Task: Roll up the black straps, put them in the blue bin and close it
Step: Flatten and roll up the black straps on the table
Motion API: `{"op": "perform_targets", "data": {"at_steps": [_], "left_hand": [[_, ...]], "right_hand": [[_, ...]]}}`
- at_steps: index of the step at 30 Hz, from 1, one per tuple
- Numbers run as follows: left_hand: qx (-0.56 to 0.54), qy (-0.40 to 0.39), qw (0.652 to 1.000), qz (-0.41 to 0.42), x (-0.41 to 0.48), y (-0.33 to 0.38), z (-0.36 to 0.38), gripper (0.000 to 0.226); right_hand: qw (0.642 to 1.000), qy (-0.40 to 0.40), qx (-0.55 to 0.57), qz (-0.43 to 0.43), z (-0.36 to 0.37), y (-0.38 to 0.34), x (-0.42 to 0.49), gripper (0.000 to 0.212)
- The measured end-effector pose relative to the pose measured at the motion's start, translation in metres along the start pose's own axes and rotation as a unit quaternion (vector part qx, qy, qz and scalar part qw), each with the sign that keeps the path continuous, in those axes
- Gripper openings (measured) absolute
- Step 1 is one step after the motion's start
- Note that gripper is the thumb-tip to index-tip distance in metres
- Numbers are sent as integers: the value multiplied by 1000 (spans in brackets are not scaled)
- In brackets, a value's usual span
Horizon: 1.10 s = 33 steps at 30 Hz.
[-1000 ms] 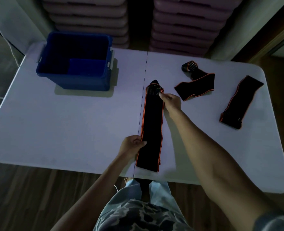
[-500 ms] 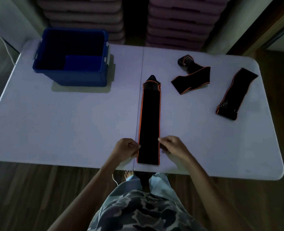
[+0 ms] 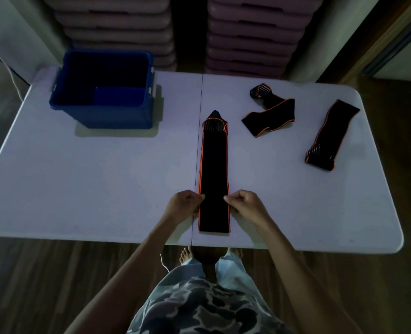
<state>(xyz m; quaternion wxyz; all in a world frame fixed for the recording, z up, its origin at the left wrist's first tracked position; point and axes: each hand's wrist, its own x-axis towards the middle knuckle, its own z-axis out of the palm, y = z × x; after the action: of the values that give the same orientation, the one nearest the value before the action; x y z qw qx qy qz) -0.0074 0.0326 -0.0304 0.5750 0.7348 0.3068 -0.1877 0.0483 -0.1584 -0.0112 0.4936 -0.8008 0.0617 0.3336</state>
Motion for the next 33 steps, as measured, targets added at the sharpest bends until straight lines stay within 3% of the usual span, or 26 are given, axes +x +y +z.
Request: {"op": "perform_targets", "data": {"at_steps": [4, 9, 15, 19, 21, 26, 30, 33], "left_hand": [[108, 65, 992, 10, 14, 10, -1, 28], [63, 153, 984, 68, 59, 61, -8, 24], [42, 154, 982, 104, 128, 115, -11, 32], [92, 133, 978, 133, 150, 126, -7, 30], [100, 153, 974, 135, 158, 127, -6, 24], [57, 201, 961, 182, 164, 135, -7, 16], [38, 202, 957, 203, 170, 139, -10, 15], [40, 180, 965, 188, 174, 140, -10, 18]], "right_hand": [[998, 26, -58, 1, -1, -9, 16, 27], [987, 146, -8, -60, -8, -54, 73, 26], [987, 135, -41, -71, -16, -97, 159, 45], [986, 107, -83, -93, -16, -99, 185, 23], [987, 118, -52, -99, -16, -98, 187, 12], [979, 139, 59, -135, -18, -104, 184, 36], [972, 164, 92, -144, -20, -112, 189, 17], [977, 155, 80, -125, -19, -107, 198, 19]]}}
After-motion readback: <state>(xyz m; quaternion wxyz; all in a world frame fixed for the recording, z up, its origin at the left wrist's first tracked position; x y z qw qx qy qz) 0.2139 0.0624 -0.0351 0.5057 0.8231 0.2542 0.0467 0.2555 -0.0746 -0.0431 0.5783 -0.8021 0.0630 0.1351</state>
